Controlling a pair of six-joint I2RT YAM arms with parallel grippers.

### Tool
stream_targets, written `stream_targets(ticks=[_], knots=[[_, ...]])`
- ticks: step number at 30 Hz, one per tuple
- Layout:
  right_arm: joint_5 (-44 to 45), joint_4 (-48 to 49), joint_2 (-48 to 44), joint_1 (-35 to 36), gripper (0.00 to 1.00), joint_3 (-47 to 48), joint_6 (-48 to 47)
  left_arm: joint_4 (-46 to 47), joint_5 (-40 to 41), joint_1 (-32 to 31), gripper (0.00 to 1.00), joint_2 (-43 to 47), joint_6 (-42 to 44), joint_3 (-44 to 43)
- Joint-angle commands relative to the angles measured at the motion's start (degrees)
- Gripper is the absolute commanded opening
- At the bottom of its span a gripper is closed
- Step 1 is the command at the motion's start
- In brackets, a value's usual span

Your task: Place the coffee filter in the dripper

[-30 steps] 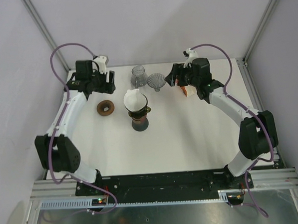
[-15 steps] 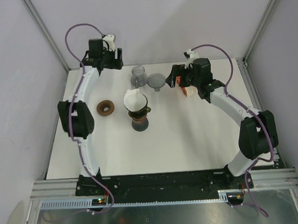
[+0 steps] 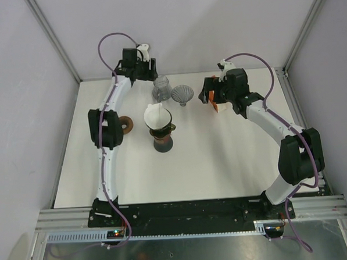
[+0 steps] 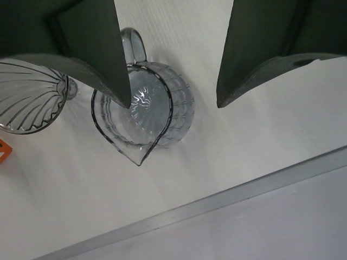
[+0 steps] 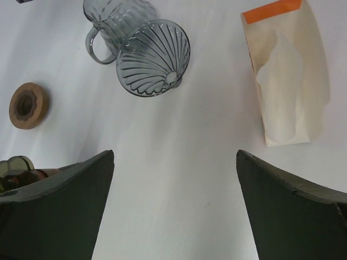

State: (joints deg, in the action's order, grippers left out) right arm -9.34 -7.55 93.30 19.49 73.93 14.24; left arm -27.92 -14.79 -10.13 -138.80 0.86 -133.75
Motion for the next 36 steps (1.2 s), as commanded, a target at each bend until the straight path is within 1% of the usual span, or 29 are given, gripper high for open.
stream_targets(ticks=[1, 3, 6, 8, 11, 19, 23, 24, 25, 27, 31, 36], knots=[[1.19, -0.43, -0.95, -0.28, 0.99, 1.21, -1.39, 1.31, 2.46, -0.80, 0.65, -2.77, -2.90, -3.04], [1.17, -0.77, -0.89, -0.25, 0.99, 1.21, -1.78, 1.36, 3.31, -1.41, 0.61, -3.66, -2.36, -2.97], [1.13, -1.37, -0.70, -0.26, 0.99, 1.22, -2.39, 1.47, 4.18, -2.32, 0.58, -4.57, -1.70, -2.73], [1.01, -1.64, -0.71, -0.38, 0.99, 1.22, -2.75, 1.47, 5.83, -2.65, 0.56, -5.06, -1.64, -2.67], [0.39, -1.77, -0.88, -0.45, 0.99, 1.22, -3.33, 1.53, 9.65, -2.79, 0.50, -5.65, -1.61, -2.78], [-1.23, -2.13, -1.10, -1.40, 0.99, 1.22, -4.41, 1.55, 11.84, -3.24, 0.27, -7.32, -0.96, -2.35], [-1.57, -2.53, -1.32, -1.84, 0.99, 1.22, -5.03, 1.56, 12.50, -3.23, 0.11, -6.32, 0.59, -0.15], [-1.56, -2.68, -1.34, -1.96, 0.99, 1.22, -5.20, 1.56, 12.59, -3.27, 0.06, -5.83, 0.83, 0.45], [-1.60, -2.75, -1.35, -2.07, 0.99, 1.22, -5.28, 1.56, 12.81, -3.21, 0.03, -5.45, 1.21, 1.05], [-1.90, -3.04, -1.32, -2.30, 0.99, 1.26, -5.41, 1.56, 13.24, -3.09, 0.01, -4.51, 1.57, 1.77], [-2.42, -3.61, -1.48, -2.34, 0.99, 1.22, -5.65, 1.56, 13.35, -2.40, 0.00, -1.65, 1.13, 2.20], [-2.70, -3.95, -2.68, -2.35, 0.99, 1.22, -5.83, 1.56, 14.05, -1.86, 0.00, 4.11, 2.52, 3.52]])
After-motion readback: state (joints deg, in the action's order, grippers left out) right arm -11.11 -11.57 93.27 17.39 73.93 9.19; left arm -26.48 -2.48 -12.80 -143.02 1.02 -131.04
